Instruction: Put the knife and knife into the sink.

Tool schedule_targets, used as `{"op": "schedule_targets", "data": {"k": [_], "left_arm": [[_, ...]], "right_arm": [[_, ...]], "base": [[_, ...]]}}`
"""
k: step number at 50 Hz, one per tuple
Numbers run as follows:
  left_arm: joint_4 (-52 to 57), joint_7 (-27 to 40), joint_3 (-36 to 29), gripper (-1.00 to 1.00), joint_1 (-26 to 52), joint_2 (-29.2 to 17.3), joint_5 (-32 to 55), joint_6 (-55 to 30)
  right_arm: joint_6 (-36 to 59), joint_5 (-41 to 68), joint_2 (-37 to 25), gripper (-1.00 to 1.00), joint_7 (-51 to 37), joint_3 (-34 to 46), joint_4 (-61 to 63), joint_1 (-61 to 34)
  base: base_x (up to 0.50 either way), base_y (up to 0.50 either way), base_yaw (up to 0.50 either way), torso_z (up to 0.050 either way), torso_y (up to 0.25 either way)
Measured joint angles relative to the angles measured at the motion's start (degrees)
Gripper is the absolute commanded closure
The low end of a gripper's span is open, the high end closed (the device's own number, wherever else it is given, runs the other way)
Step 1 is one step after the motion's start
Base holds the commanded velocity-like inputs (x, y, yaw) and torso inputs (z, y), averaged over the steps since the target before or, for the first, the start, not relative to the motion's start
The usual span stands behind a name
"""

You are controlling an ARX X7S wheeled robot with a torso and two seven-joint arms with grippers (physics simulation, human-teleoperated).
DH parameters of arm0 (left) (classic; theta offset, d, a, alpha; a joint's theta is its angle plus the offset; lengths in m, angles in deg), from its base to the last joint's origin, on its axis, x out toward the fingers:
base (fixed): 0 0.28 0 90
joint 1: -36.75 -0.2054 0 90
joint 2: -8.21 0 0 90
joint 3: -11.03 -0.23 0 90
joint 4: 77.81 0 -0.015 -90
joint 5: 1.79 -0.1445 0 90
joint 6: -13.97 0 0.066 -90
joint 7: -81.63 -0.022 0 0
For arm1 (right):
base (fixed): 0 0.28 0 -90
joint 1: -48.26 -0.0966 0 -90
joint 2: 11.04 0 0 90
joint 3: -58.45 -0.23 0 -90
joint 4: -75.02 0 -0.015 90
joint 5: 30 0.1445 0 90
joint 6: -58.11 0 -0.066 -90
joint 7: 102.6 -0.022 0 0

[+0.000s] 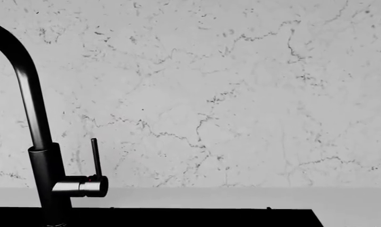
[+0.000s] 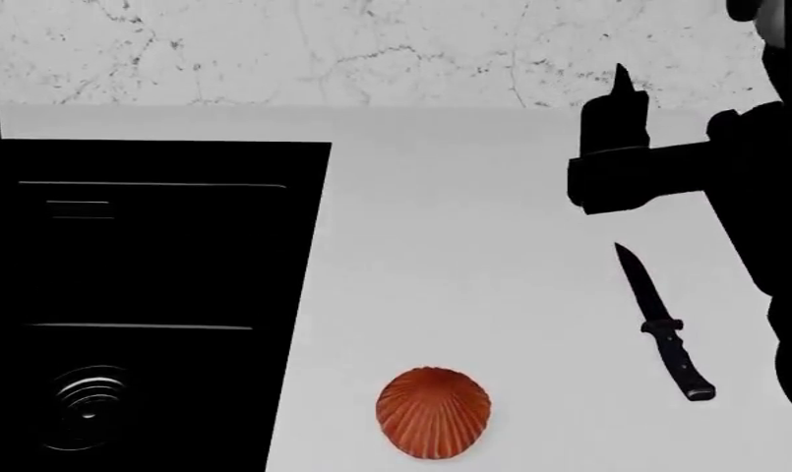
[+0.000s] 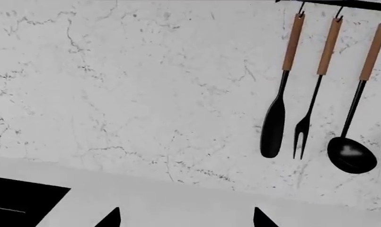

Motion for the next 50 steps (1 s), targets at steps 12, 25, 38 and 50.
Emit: {"op": "schedule_targets", "data": {"k": [12,25,38,50], "left_arm": [[-0.2,-0.2,0.3,-1.00,-1.0,-0.3,0.2,0.6],[-0.7,-0.4,0.5,-1.00,-2.2,-0.5,0.2,1.7],[-1.5,-0.4,0.1,-1.00,-2.6,-0.5,0.0,2.3],[-2.2,-0.5,-0.6,-1.00,-2.4,-0.4,-0.1,2.7]], "right_arm": [[-4.9,-2.5,-1.7,-1.00,0.8,2.0,-9.9,3.9],[-9.9,-5.1,-2.8,-1.00,1.4,4.7,-18.1,8.0],[-10.3,-5.5,-3.6,-1.00,2.2,6.7,-20.1,11.2],[-8.7,-4.2,-3.7,-1.00,2.5,7.1,-16.8,15.5]], "base": [[0.00,0.00,0.00,0.000,0.000],[0.00,0.00,0.00,0.000,0.000],[0.00,0.00,0.00,0.000,0.000],[0.00,0.00,0.00,0.000,0.000]]}}
